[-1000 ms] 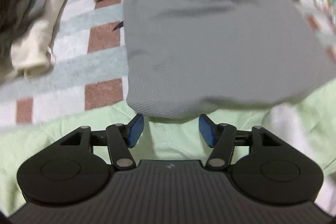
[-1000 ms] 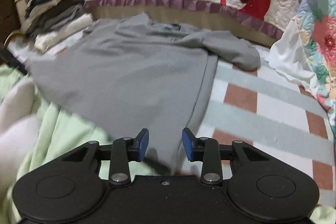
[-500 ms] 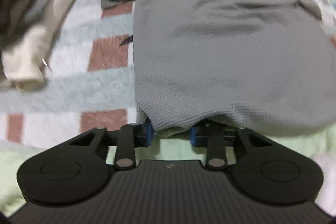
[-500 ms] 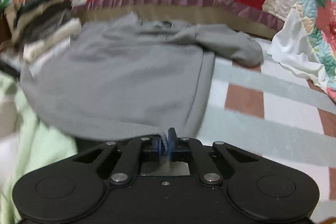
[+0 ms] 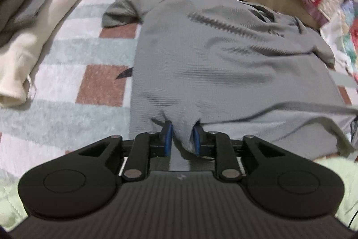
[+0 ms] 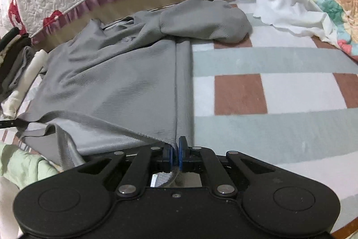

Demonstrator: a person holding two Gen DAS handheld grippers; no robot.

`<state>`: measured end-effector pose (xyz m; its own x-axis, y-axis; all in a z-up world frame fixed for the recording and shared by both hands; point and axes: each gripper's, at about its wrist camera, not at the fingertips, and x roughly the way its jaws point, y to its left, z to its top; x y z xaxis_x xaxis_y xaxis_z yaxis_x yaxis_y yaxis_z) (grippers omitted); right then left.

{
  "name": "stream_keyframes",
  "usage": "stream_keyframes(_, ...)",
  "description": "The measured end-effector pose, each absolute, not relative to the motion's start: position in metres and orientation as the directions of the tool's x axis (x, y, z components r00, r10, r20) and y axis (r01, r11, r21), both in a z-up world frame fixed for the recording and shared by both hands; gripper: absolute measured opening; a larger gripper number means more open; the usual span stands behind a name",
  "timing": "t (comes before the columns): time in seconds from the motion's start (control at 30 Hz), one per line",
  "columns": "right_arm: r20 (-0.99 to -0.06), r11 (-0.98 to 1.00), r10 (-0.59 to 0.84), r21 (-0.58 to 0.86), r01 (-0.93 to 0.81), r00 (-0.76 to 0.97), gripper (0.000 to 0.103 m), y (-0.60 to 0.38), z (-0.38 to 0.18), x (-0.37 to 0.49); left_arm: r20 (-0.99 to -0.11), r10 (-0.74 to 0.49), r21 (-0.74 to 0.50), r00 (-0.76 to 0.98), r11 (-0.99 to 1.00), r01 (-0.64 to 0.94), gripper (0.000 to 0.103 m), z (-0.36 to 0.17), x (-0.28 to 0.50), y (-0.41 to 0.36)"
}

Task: Fold clothes
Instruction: 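Grasp the shirt hem with the left gripper while the right gripper grasps the hem, then lift the grey shirt by its hem with both grippers and pull it straight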

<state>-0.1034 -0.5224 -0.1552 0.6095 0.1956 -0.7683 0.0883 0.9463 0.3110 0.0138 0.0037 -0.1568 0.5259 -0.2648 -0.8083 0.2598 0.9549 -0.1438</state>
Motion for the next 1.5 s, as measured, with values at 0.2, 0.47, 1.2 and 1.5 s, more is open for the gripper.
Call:
stream_keyframes(0.2, -0.74, 0.914, 0.216, 0.382, 0.134, 0.637, 0.021, -0.53, -0.158, -0.117, -0.829, -0.211, -0.098, 0.518, 0.966, 0.238, 0.047, -0.171, 0.022, -0.009)
stream_keyframes(0.47, -0.776, 0.97, 0.108, 0.22, 0.107, 0.621, 0.005, -0.506, -0.167, -0.13, -0.759, -0.133, -0.01, 0.638, 0.981, 0.192, 0.006, -0.142, 0.01, -0.006)
stream_keyframes(1.2, -0.426, 0.943, 0.019, 0.307, 0.125, 0.905, 0.004, -0.521, -0.052, -0.26, -0.658, -0.139, -0.037, 0.74, 0.988, 0.153, 0.004, -0.022, -0.15, 0.053)
stream_keyframes(1.5, -0.465, 0.916, -0.011, 0.351, 0.195, 0.885, 0.004, -0.532, -0.082, -0.306, -0.817, -0.169, -0.059, 0.551, 0.975, 0.213, 0.004, -0.057, -0.173, 0.05)
